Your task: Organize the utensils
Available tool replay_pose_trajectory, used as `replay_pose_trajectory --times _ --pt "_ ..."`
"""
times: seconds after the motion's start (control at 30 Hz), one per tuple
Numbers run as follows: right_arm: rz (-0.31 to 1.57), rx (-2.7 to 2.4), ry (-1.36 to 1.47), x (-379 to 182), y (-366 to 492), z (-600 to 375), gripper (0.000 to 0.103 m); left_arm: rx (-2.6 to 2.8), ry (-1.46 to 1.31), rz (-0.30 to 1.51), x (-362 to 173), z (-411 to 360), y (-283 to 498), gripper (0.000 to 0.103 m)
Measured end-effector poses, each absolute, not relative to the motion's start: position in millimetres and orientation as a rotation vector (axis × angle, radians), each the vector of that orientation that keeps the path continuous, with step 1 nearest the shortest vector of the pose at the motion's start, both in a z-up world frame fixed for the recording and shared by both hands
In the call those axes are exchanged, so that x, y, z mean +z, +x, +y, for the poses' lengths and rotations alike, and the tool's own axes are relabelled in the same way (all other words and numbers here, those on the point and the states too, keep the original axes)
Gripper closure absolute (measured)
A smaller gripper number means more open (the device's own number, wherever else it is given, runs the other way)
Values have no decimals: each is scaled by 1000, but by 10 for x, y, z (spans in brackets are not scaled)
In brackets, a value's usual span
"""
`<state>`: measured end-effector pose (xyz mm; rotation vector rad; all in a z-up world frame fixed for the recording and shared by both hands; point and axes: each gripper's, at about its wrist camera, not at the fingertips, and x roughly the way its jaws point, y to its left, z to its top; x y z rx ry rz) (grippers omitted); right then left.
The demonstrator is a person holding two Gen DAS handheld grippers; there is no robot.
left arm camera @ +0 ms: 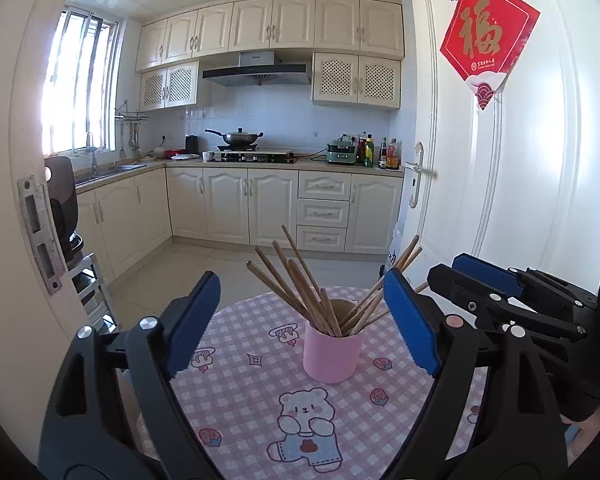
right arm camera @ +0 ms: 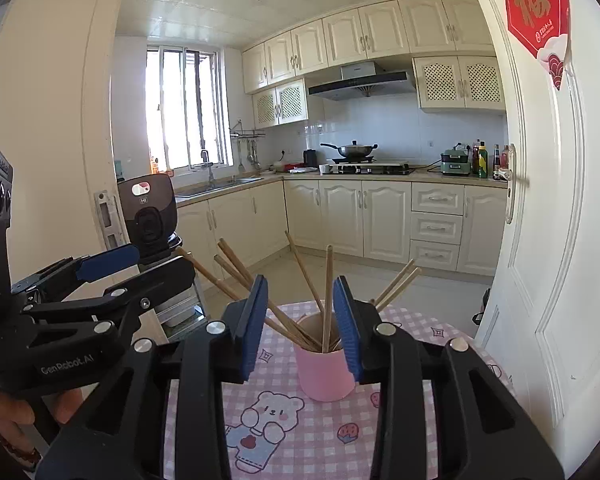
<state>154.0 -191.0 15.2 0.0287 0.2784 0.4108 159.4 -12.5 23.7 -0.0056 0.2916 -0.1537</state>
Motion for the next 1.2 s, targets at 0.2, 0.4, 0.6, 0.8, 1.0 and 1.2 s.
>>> replay_pose_trajectory --times 0.2,0.4,0.6,0.8,1.0,1.2 --pt "239 402 26 159 1254 -1891 56 -129 -7 259 208 -67 1307 12" --pt "206 408 16 186 1031 -1895 45 -97 7 214 191 -27 1043 10" --pt "169 399 1 237 829 -1895 39 -78 0 170 229 -30 801 10" --pt "116 343 -43 231 602 -1905 33 -93 -17 143 255 -42 625 10" --pt "106 341 -50 206 520 -1903 31 -74 17 119 239 -69 495 10" --pt "95 325 -44 204 474 -1912 26 -58 11 96 246 -55 414 10"
